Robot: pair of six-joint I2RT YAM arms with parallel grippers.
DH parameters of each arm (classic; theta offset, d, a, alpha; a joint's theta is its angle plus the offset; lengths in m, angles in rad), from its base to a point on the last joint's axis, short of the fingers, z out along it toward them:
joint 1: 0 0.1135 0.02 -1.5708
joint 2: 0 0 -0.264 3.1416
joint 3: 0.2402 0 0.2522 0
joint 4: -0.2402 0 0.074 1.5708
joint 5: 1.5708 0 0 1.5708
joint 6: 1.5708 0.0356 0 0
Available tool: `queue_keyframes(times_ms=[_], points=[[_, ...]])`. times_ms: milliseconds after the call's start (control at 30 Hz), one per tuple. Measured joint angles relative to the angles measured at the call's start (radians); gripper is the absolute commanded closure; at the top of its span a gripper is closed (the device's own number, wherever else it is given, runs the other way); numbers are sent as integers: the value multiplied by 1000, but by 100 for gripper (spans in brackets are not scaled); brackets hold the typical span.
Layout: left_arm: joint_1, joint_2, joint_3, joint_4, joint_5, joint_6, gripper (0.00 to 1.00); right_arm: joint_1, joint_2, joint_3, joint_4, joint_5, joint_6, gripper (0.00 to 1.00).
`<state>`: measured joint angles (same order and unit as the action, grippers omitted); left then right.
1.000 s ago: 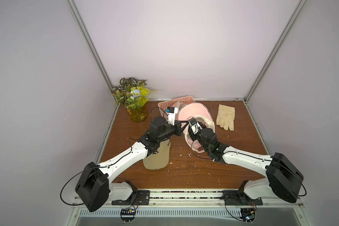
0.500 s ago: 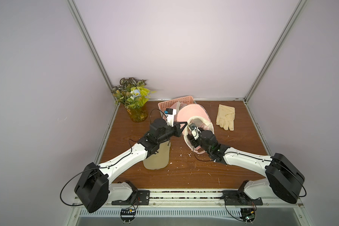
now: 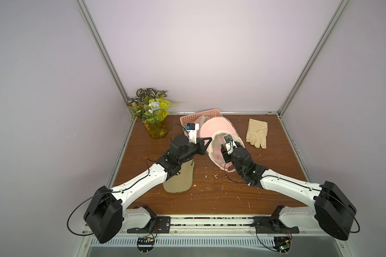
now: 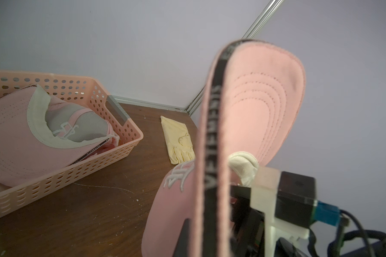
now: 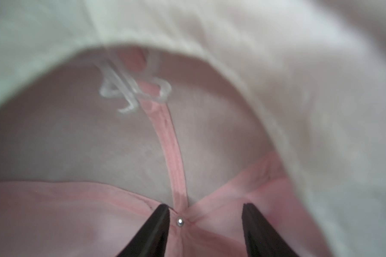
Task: Turn the baseball cap inside out
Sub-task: Turn over the baseball cap.
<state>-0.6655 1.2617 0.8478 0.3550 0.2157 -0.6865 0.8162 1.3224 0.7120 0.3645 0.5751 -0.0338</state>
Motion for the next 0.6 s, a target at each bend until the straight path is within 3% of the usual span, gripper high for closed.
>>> queue_keyframes(times_ms=[233, 600], points=[[0, -24, -16, 0, -34, -6, 97, -3, 28, 0, -56, 67, 62, 39], [0, -8, -21, 32, -85, 30, 100, -13, -102, 3, -31, -213, 87, 29]])
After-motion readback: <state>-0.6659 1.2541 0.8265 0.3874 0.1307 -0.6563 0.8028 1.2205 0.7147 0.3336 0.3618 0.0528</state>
